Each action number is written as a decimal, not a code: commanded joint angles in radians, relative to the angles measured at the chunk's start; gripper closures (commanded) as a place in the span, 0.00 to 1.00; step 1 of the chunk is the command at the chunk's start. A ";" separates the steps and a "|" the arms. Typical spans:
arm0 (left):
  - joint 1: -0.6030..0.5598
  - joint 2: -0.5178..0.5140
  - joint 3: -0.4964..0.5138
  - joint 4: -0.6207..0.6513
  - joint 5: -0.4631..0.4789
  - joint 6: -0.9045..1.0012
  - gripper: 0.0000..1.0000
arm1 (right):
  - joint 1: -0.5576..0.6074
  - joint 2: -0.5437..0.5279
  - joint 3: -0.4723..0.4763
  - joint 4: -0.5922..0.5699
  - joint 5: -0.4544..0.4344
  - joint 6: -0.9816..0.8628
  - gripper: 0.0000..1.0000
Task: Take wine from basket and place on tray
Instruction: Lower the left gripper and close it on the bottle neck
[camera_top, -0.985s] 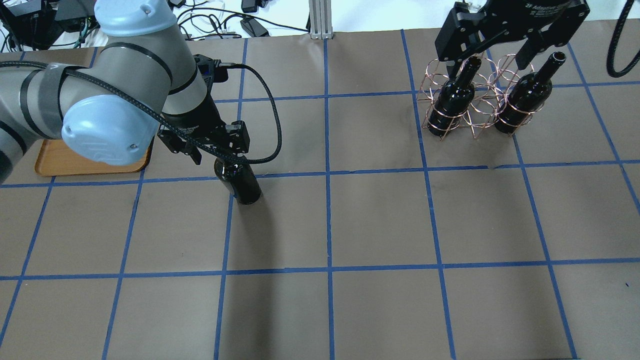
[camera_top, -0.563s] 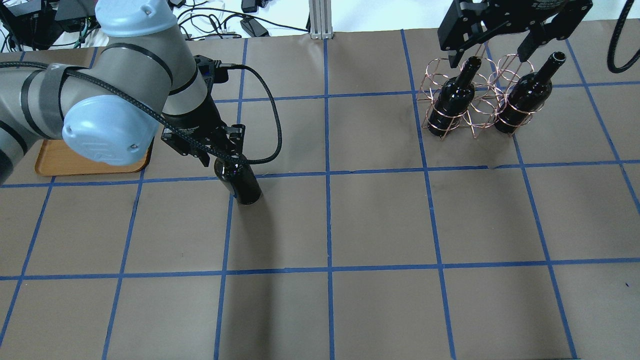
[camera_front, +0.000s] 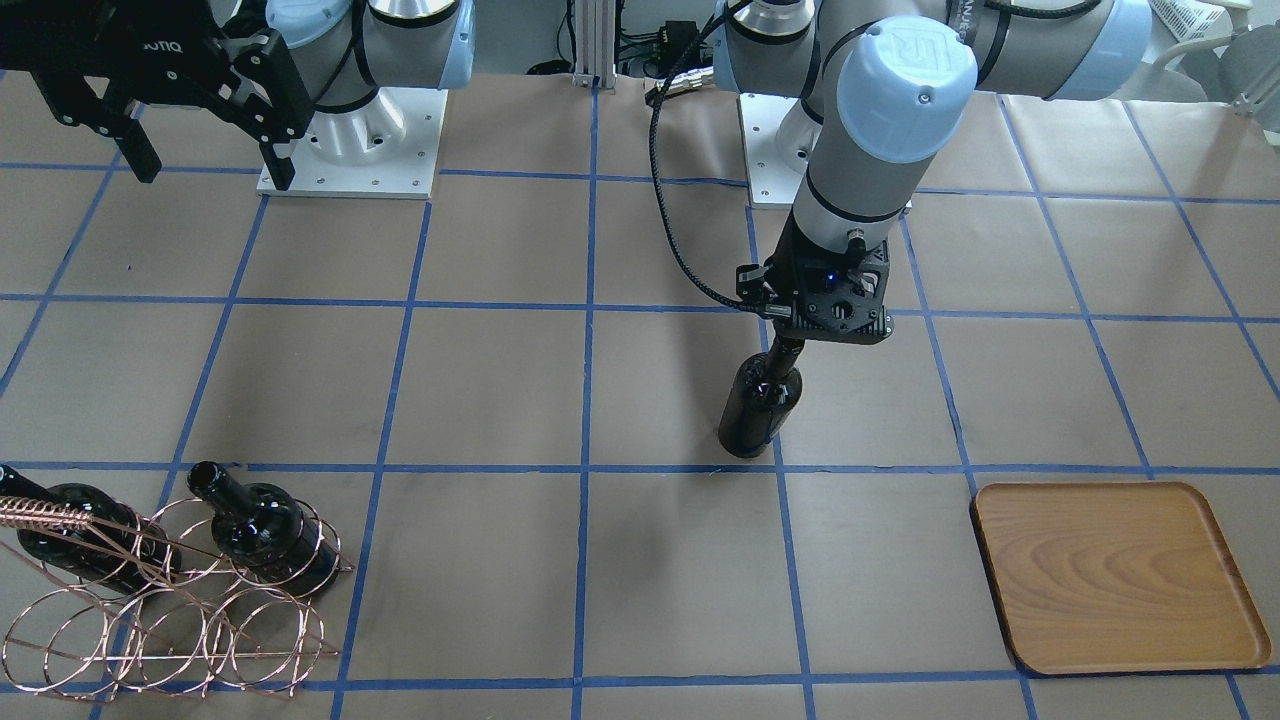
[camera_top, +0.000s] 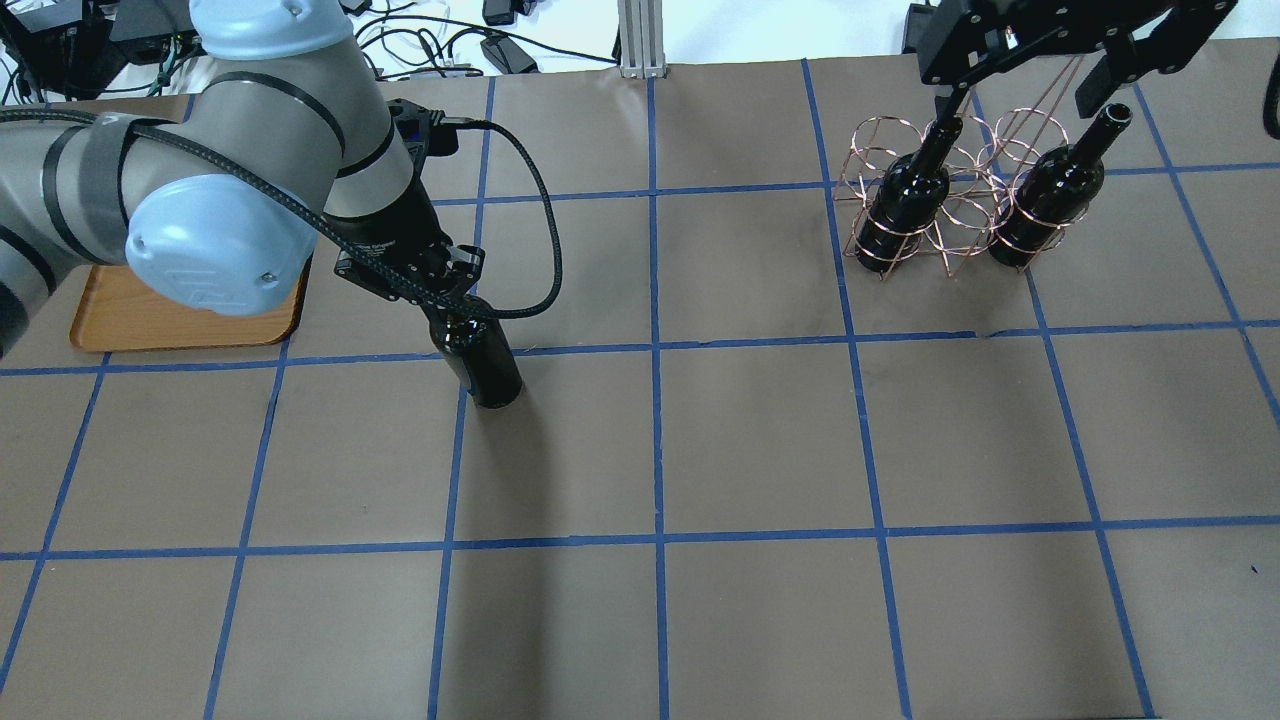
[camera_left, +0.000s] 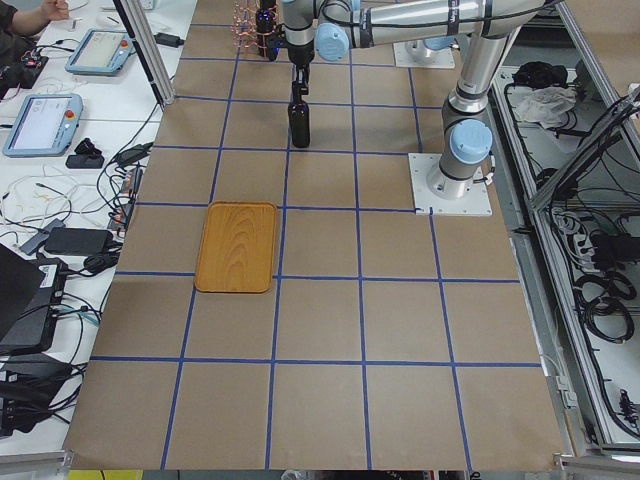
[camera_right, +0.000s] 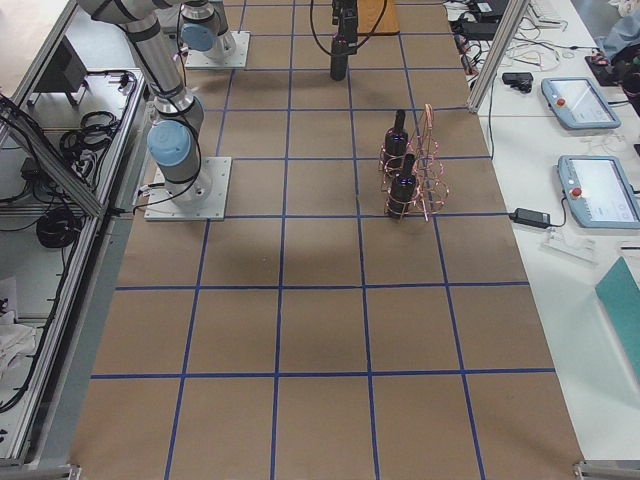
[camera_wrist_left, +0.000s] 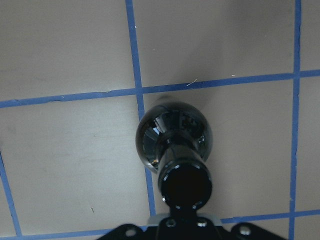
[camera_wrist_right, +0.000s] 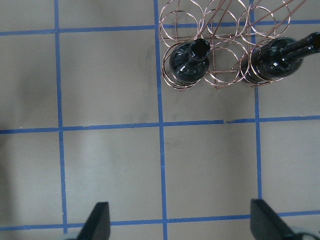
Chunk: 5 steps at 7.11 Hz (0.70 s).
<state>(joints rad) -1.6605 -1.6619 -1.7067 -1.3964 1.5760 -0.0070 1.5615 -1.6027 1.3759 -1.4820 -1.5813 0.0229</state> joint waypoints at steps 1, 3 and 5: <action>0.001 0.002 0.016 -0.032 0.004 -0.019 0.44 | 0.005 -0.005 0.006 0.020 0.030 0.020 0.00; 0.001 0.005 0.016 -0.036 0.006 -0.039 0.00 | 0.026 -0.008 0.005 0.032 0.012 0.075 0.00; 0.001 0.011 0.016 -0.036 0.006 -0.036 0.00 | 0.037 -0.010 0.006 0.055 0.006 0.072 0.00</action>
<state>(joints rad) -1.6598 -1.6552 -1.6905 -1.4308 1.5815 -0.0435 1.5923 -1.6114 1.3817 -1.4374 -1.5703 0.0954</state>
